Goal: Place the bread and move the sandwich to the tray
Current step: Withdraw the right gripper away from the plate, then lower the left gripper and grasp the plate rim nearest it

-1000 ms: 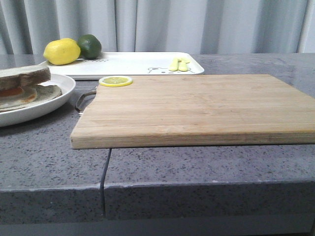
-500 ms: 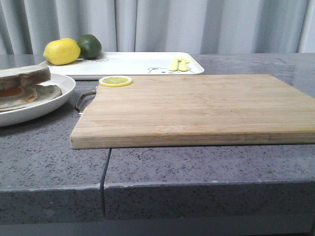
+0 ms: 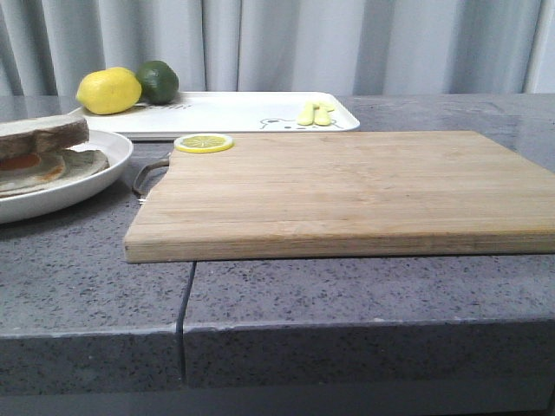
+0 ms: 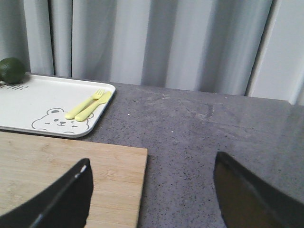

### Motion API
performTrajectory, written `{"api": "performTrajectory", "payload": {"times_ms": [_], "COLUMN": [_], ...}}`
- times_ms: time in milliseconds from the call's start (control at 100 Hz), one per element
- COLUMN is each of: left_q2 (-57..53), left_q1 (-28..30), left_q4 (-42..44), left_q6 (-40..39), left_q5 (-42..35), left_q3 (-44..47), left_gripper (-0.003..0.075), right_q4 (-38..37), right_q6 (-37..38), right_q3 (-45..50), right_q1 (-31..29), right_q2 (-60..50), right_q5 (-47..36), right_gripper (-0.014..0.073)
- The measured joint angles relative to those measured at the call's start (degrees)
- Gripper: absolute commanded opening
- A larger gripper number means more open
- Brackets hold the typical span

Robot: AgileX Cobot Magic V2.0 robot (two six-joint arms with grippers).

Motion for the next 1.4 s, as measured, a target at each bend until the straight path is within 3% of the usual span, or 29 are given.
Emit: {"api": "performTrajectory", "payload": {"times_ms": [280, 730, 1400], "left_q2": [6.4, 8.6, 20.2], "left_q1": [0.1, 7.9, 8.0], "left_q4": [1.4, 1.6, 0.2], "left_q6": [-1.1, -2.3, -2.3], "left_q5": [-3.1, -4.3, -5.7], "left_q3": [0.0, 0.0, 0.0], "left_gripper": [0.0369, 0.0369, 0.0369], "right_q4": [0.0, 0.1, 0.9], "right_q6": [0.0, 0.0, 0.0], "right_q3": [0.0, 0.0, 0.0], "right_q1": [0.0, 0.0, 0.0], "right_q2": [0.0, 0.0, 0.0], "right_q5": [0.0, 0.0, 0.0], "right_gripper": [0.0531, 0.0531, 0.0531]}}
